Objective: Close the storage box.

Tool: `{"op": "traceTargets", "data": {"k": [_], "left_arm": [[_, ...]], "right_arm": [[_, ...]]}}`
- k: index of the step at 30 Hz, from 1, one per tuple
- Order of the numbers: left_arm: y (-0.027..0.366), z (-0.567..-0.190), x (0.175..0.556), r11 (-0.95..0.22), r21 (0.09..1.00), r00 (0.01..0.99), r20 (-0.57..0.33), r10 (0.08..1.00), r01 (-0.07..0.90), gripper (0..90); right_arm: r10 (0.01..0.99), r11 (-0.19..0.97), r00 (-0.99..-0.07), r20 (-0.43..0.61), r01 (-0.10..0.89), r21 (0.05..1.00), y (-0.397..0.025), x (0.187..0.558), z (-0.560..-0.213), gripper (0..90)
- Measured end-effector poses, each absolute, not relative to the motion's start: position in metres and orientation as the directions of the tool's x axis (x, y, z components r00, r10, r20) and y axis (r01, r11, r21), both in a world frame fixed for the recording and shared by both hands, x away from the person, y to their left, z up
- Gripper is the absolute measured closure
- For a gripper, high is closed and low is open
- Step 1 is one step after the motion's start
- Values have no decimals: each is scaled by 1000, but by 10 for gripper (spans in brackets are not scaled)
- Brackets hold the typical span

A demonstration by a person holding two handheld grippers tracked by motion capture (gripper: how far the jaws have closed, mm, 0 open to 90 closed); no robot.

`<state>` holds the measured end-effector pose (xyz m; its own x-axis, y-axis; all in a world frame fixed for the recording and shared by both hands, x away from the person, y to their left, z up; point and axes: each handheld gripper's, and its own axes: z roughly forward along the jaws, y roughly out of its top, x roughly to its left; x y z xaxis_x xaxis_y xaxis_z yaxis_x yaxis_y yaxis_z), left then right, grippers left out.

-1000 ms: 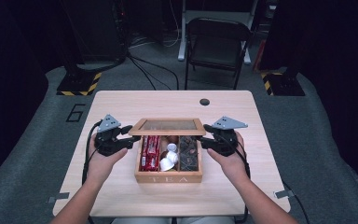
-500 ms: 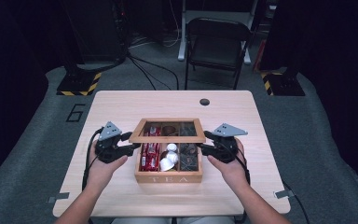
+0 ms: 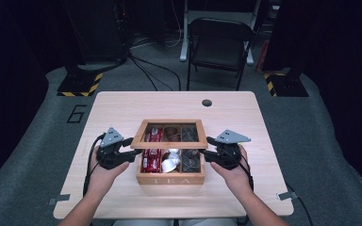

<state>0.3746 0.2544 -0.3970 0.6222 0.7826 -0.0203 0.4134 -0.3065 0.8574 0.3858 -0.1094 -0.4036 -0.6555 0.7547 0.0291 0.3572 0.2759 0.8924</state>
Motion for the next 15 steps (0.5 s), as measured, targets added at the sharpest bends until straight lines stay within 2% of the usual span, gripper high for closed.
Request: {"op": "traceTargets", "data": {"k": [15], "left_arm": [[257, -416, 356, -308, 847, 640, -47, 767, 433, 492]], "right_arm": [[738, 287, -672, 56, 388, 876, -113, 369, -423, 518]]}}
